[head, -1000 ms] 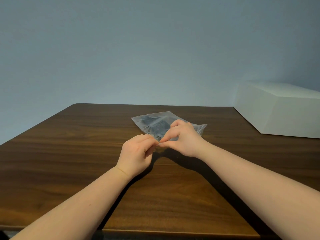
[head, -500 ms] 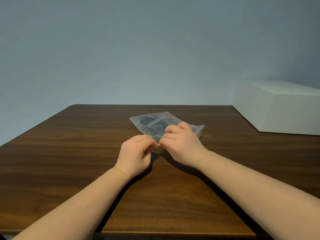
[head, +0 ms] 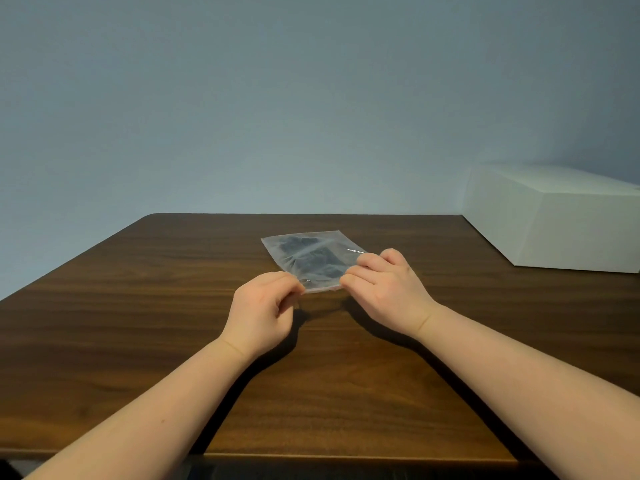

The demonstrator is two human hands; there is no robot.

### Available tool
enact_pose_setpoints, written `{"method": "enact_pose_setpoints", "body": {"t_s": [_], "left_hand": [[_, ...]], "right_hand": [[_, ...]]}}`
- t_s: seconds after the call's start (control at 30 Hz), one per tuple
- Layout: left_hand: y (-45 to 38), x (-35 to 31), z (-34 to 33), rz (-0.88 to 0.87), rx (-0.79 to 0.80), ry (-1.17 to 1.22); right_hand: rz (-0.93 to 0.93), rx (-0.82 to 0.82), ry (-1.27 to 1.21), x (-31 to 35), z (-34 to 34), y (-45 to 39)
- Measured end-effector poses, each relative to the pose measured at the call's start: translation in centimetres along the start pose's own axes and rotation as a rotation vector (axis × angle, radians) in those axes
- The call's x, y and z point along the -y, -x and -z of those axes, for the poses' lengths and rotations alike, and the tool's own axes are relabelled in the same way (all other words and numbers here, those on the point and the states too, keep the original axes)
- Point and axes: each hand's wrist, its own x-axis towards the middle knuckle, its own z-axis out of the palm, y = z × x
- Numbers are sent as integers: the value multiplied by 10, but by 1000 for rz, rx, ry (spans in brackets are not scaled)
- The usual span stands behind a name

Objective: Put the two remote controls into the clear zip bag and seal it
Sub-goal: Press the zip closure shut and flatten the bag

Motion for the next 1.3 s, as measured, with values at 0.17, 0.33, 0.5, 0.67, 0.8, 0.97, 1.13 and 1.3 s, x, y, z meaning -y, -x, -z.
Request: {"method": "enact_pose_setpoints", "body": {"t_s": [0.17, 0.33, 0.5, 0.67, 0.8, 0.97, 1.13, 1.3], "left_hand": [[5, 3, 2, 10, 11, -12], [10, 10, 6, 23, 46, -6], [6, 10, 9, 101, 229, -122], [-13, -15, -4, -47, 307, -422], [-25, -36, -26, -62, 229, -428], [-29, -19, -29, -70, 227, -372], [-23, -15, -28, -32, 213, -321], [-23, -15, -30, 1, 182, -219]], "right_hand": [[-36, 11, 18, -4, -2, 11], [-101, 75, 21, -10, 4, 22], [-153, 180, -37, 4, 0, 16], [-165, 227, -66, 4, 3, 7], [-177, 248, -112, 4, 11, 1], [-199, 264, -137, -12, 13, 14], [-195, 261, -96, -17, 8, 29], [-175, 142, -154, -4, 10, 22]]}}
